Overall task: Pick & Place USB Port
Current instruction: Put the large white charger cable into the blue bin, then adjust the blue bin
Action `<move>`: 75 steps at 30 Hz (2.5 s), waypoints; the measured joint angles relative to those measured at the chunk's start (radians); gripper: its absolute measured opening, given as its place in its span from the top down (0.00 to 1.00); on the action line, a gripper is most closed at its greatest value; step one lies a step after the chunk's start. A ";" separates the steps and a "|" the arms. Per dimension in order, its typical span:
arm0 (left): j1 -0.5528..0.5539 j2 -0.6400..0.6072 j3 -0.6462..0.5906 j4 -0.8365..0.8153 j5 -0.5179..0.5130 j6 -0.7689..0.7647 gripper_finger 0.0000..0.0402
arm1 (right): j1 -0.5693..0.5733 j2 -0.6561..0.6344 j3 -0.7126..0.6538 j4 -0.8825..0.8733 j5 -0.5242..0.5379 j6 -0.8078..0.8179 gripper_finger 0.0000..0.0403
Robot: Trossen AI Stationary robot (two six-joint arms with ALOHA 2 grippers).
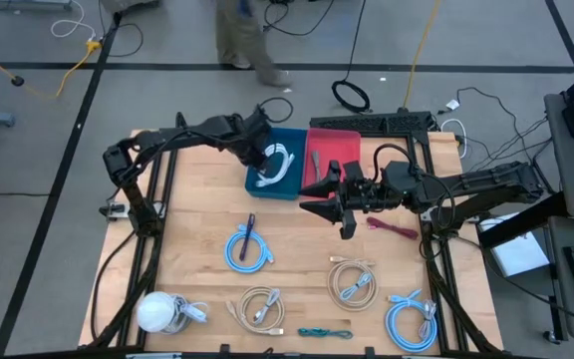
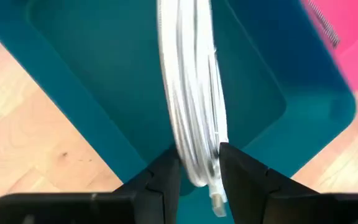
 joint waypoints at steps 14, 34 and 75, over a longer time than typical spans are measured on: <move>0.006 0.006 0.011 -0.020 -0.038 0.028 0.96 | 0.000 0.000 0.000 -0.002 0.007 0.002 0.61; 0.004 0.116 0.011 0.031 0.125 0.054 0.96 | 0.000 0.000 0.000 -0.015 0.010 0.004 0.61; -0.136 -0.218 0.226 -0.138 -0.158 0.285 0.99 | -0.078 -0.004 0.000 -1.398 0.683 0.679 0.98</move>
